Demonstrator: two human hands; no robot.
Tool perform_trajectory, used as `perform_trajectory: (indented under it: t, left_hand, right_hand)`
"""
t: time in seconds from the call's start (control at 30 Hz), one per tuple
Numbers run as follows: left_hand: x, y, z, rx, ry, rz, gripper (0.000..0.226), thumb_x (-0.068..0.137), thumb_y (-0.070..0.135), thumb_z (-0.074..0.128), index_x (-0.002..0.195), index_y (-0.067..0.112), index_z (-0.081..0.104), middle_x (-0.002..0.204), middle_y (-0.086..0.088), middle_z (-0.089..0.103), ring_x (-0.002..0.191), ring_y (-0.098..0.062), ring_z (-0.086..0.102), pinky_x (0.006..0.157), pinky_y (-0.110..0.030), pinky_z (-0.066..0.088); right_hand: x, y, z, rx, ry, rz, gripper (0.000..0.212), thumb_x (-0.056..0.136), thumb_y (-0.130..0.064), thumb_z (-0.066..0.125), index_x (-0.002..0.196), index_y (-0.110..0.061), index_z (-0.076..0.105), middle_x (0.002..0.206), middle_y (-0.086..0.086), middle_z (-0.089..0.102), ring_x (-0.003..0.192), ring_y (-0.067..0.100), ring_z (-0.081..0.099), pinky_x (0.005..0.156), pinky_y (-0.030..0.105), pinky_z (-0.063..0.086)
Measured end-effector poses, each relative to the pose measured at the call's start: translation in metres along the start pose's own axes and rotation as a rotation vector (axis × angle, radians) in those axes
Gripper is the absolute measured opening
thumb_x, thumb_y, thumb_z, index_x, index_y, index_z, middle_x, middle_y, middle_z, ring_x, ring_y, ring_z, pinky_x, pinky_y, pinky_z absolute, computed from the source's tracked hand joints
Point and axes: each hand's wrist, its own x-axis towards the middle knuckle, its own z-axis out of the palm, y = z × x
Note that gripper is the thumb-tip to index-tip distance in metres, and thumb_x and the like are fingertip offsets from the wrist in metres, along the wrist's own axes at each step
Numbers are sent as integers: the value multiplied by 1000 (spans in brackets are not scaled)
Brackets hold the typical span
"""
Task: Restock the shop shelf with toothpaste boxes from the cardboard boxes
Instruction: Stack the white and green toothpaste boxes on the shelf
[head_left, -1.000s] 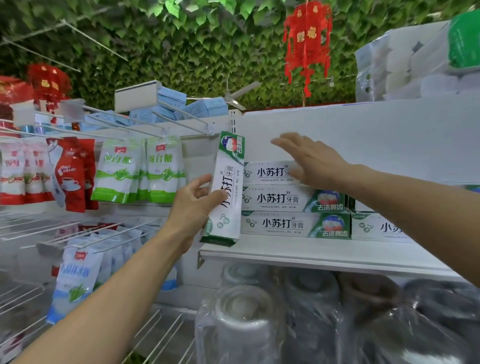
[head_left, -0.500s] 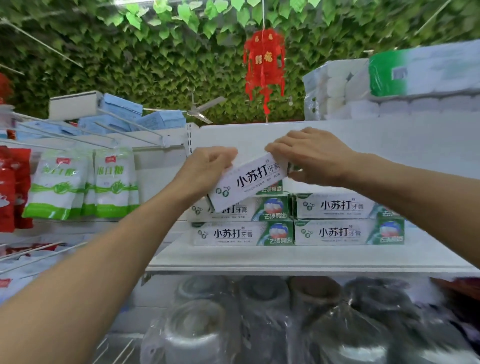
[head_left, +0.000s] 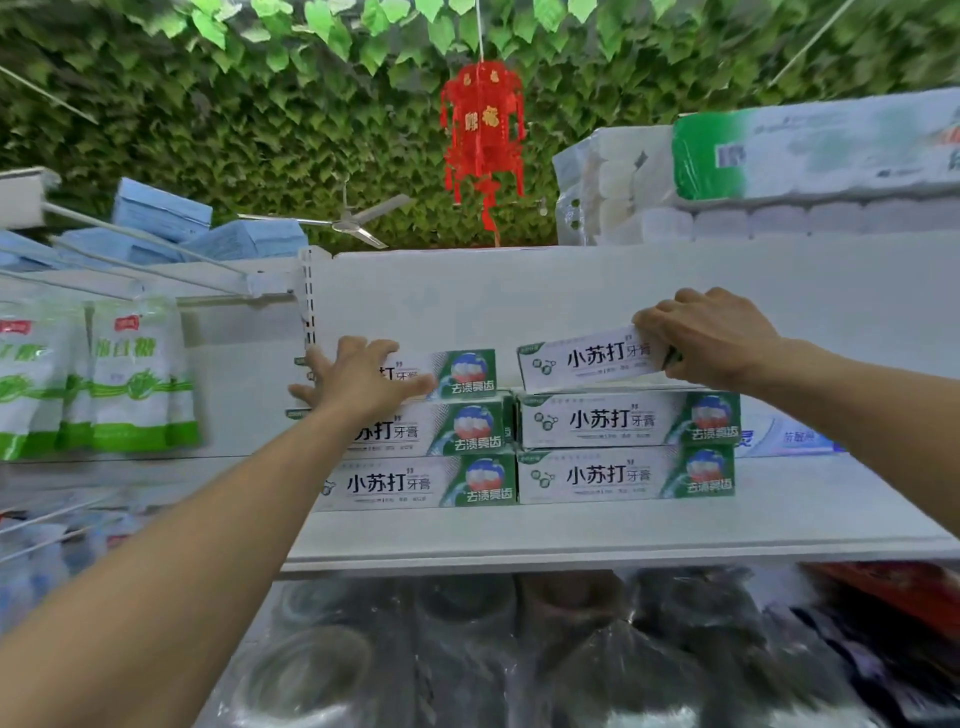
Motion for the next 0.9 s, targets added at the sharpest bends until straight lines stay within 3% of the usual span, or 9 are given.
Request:
perform_trajectory:
  t: [0.1,0.27,0.5,0.67,0.77,0.9]
  left_hand:
    - [4,3,6,38,30,25,76,69,76,63,134,39,47,141,-2,38,139,-33,13,107,-65,21]
    - [9,7,11,50,56,33,73,67,77,63,128,38,51,134,-2,42,135,-32,20,103,-64,27]
    - [6,11,12,89,56,36,76,70,75,62,132,34,47,138,-5,39,137,-31,20,106,-65,24]
    - [1,20,8,124,30,39,72,79,63,64,138,28,42,143,-10,37,138,-32,21,109,-63,21]
    - [-6,23,8,21,39,77,68,83,50,67,140,25,41,143,-10,37,136,-29,25,107,-52,28]
    - [-28,22,4,-90,121,200,52,86,37,67,133,24,49,135,-6,43,129,-23,36,100,-39,36]
  right_hand:
    - [7,-3,10,24,-38,6,41,83,-27,64,120,-22,48,114,-3,60,107,21,51,74,32,39]
    - [12,-6,21,92,-92,18,49,82,-31,71,122,-19,46,115,-2,60,108,21,52,66,31,39]
    - [10,-11,32,89,-45,-10,31,92,-1,41,120,-16,45,111,3,59,99,24,54,58,31,35]
    - [13,-20,26,125,-77,50,24,93,-13,44,116,-17,47,114,3,56,102,24,54,67,33,37]
    - [12,-28,17,199,-79,114,35,91,-28,51,124,-18,48,119,4,54,109,25,52,83,39,38]
    - [-3,-50,3,408,31,127,44,91,-38,51,131,-20,47,124,5,53,113,26,51,87,40,39]
